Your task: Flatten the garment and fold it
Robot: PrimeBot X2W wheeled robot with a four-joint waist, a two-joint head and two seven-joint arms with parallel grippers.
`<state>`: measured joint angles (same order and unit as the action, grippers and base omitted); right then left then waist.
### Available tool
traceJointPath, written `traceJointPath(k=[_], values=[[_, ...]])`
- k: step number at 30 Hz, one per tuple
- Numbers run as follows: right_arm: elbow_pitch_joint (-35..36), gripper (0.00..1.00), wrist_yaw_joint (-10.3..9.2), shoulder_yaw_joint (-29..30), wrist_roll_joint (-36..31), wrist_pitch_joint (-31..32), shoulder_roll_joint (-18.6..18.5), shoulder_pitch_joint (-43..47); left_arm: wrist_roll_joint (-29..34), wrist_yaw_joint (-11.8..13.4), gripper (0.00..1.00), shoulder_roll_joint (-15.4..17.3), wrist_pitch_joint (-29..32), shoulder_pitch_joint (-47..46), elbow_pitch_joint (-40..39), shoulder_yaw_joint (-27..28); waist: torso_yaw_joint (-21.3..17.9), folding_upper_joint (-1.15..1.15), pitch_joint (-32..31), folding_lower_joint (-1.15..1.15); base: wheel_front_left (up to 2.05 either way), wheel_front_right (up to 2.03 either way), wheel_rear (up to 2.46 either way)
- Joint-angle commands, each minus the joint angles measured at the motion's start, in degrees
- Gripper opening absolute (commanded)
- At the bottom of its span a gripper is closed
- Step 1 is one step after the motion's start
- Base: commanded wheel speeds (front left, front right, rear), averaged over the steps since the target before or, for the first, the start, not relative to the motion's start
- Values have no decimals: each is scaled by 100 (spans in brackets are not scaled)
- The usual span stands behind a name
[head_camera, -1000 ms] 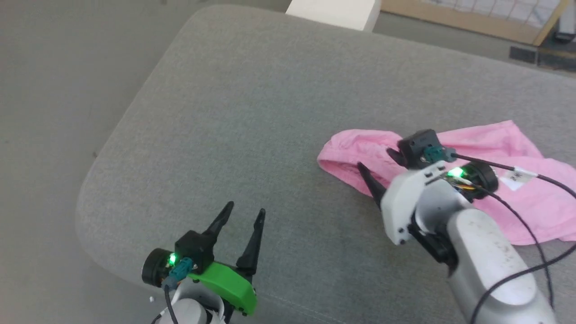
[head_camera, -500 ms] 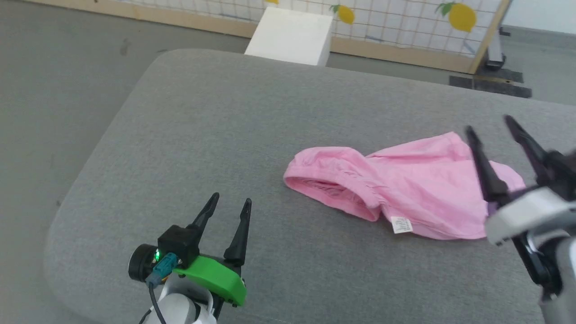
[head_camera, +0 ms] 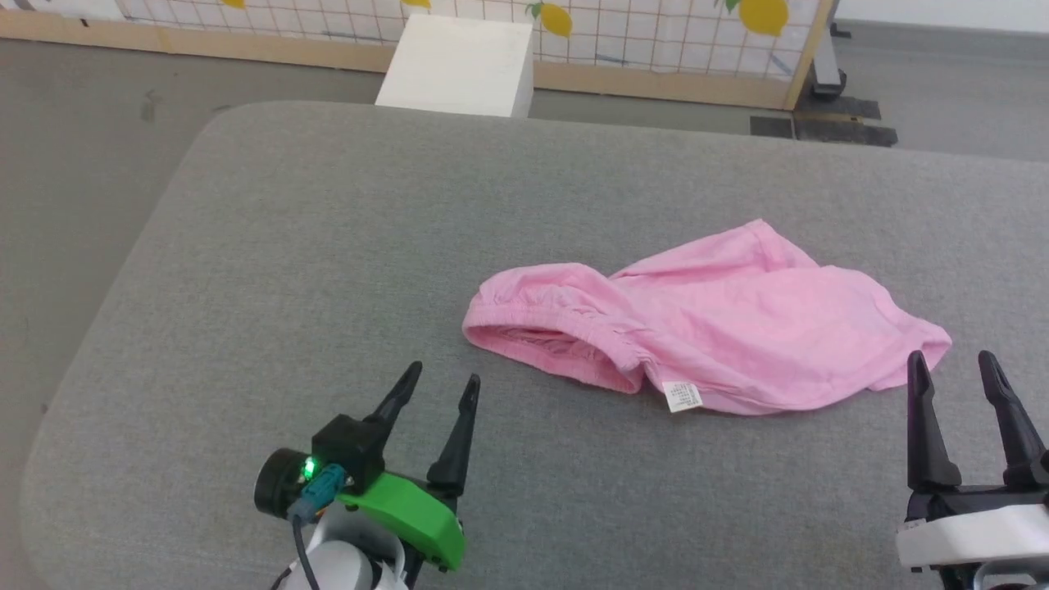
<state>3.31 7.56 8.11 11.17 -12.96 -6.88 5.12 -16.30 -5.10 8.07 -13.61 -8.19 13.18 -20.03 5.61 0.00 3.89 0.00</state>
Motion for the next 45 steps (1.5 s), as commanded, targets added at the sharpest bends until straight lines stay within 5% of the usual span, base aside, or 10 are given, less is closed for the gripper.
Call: traceJointPath(k=[1,17,28,29,31,32,45], values=[[47,100,-8,25,-37,-44,37,36,-34,-46,100,36,36,24,7,-43,-104,0,116,0,0,0,0],[228,100,-8,122,-321,-58,157,-359,-1327,-236,100,-28,2195,-1620,63,-1386,-566,0,1039,0,0,0,0],[26,100,-8,144,-407,-144,267,-556,-1707,-232,100,15,2281,-2082,439,-1394,-724,0,1402,0,0,0,0],[4,100,-8,147,-418,-151,276,-566,-1729,-233,98,27,2250,-2085,435,-1451,-718,0,1413,0,0,0,0],[-41,100,-8,130,-438,-162,291,-583,-1777,-235,9,54,2173,-2096,401,-1574,-703,0,1418,0,0,0,0],[-64,100,-8,120,-449,-165,296,-592,-1805,-236,0,74,2121,-2100,374,-1640,-691,0,1409,0,0,0,0],[-311,100,-8,183,-477,-184,260,-440,-2101,-220,0,605,1550,-1641,-38,-1911,-236,0,709,0,0,0,0]])
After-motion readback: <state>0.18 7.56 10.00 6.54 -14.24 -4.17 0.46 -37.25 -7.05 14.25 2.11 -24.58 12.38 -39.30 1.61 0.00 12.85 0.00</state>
